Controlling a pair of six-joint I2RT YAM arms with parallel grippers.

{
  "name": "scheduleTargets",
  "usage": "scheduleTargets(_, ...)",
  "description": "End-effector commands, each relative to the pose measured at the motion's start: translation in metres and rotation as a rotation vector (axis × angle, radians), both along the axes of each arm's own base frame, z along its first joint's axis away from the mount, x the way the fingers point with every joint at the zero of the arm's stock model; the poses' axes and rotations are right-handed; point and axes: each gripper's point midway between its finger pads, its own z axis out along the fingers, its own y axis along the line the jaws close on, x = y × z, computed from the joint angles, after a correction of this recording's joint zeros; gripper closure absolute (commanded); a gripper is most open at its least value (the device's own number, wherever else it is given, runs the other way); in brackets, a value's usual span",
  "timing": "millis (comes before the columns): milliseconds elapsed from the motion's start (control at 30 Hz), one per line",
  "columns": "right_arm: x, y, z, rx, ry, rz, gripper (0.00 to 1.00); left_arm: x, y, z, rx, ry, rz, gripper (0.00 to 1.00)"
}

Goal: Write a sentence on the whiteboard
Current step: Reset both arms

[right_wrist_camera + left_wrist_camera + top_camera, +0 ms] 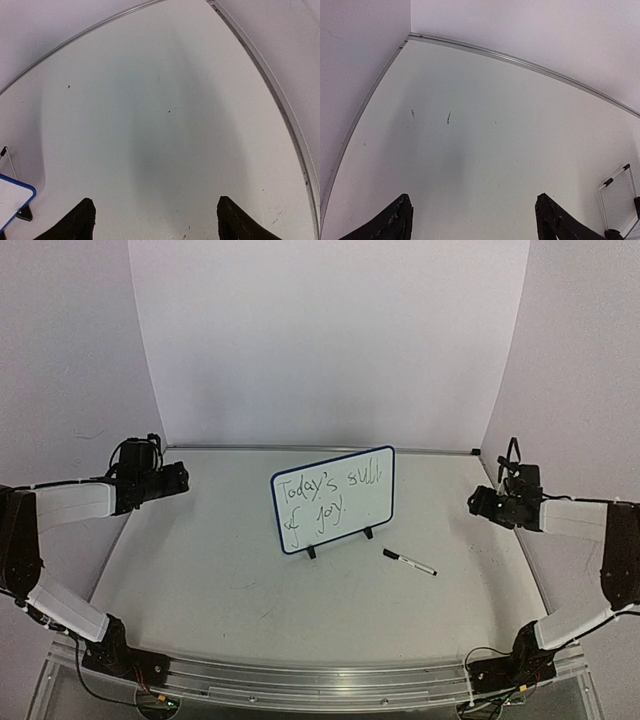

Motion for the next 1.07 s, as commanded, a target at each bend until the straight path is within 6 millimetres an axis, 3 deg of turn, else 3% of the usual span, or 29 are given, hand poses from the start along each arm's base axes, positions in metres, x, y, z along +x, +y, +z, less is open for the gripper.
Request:
scheduleTargets(0, 0.004, -0.030, 0.061, -0.124, -0.298, -0.078, 0.21, 0.016, 0.027, 0.064, 0.160, -0.207, 0.101, 0.15)
scheduleTargets(133, -0.007, -0.040, 0.081, -0.227, -0.452, -0.101, 0.20, 0.011, 0.038, 0.074, 0.253, -0.274, 0.122, 0.12)
scheduleTargets(200, -0.012, -0.043, 0.085, -0.271, -0.507, -0.104, 0.20, 0.003, 0.042, 0.066, 0.278, -0.301, 0.127, 0.11)
scheduleTargets(367, -0.022, -0.044, 0.067, -0.302, -0.520, -0.098, 0.20, -0.011, 0.045, 0.037, 0.291, -0.329, 0.128, 0.02)
scheduleTargets(533, -0.019, -0.042, 0.060, -0.300, -0.512, -0.081, 0.20, -0.021, 0.053, 0.005, 0.302, -0.290, 0.164, 0.01)
scheduleTargets(1033, -0.026, -0.043, 0.070, -0.293, -0.545, -0.099, 0.20, -0.015, 0.048, 0.004, 0.299, -0.292, 0.138, 0.01)
